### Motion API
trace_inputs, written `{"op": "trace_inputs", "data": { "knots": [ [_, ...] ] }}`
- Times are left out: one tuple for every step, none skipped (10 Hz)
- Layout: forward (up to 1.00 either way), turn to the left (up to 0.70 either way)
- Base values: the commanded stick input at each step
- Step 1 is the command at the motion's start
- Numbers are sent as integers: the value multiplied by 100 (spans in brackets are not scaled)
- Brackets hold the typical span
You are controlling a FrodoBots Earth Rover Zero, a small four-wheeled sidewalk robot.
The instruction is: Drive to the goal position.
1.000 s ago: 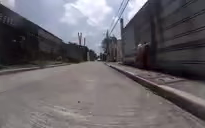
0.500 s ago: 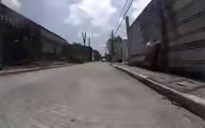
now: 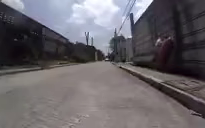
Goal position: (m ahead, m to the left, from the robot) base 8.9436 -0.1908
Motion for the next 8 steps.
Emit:
{"op": "trace_inputs", "data": {
  "knots": [
    [100, 0],
    [100, 0],
    [100, 0],
    [100, 0],
    [100, 2],
    [100, 16],
    [100, 19],
    [100, 1]
  ]
}}
